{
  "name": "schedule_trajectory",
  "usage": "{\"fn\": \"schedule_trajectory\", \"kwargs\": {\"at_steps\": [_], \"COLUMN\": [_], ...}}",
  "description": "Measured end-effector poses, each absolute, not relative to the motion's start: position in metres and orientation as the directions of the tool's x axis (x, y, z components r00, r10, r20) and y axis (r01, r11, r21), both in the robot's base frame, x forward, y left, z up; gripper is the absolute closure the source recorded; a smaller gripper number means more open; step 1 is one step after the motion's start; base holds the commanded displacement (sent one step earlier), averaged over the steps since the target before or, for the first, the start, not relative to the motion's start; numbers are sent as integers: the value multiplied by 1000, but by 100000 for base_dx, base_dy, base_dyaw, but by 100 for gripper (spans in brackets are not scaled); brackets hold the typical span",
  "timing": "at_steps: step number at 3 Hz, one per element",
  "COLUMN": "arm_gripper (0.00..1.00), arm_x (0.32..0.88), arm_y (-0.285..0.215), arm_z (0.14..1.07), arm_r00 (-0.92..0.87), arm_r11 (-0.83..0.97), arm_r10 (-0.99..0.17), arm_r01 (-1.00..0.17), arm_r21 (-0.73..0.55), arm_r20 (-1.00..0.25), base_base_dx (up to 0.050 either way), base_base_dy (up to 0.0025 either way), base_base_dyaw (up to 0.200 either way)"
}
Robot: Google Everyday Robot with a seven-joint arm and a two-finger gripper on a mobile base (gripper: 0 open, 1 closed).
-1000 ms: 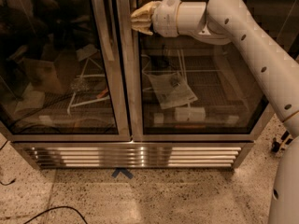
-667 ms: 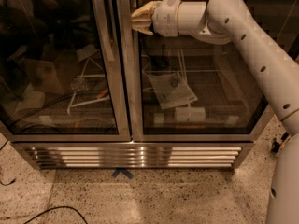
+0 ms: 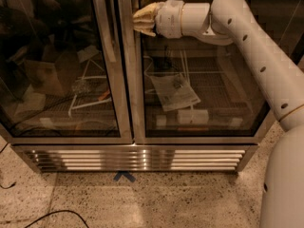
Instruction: Pick orange can from top drawer and place on counter
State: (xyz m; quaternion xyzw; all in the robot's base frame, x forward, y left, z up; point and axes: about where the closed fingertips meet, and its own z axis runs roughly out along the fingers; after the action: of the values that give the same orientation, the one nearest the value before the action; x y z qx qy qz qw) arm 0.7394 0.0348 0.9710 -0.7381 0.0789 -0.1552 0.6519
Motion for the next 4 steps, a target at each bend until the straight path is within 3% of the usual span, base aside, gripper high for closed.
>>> {"fn": "schedule_trajectory", "kwargs": {"at_steps": [1, 3, 4], "arm_gripper": [100, 100, 100], "arm_x": [740, 740, 746], "arm_y": [34, 33, 28], "arm_z": [967, 967, 967], "arm_r00": [947, 947, 947], "arm_r11": [-132, -132, -132], "arm_r10": [-300, -300, -300], "arm_r01": [75, 75, 75], "arm_r21": [-988, -988, -988], "arm_r20": [112, 112, 112], "base_base_dx": [0, -4974, 0], "base_base_dy": [0, -3, 0], "base_base_dyaw": [0, 19, 0]}}
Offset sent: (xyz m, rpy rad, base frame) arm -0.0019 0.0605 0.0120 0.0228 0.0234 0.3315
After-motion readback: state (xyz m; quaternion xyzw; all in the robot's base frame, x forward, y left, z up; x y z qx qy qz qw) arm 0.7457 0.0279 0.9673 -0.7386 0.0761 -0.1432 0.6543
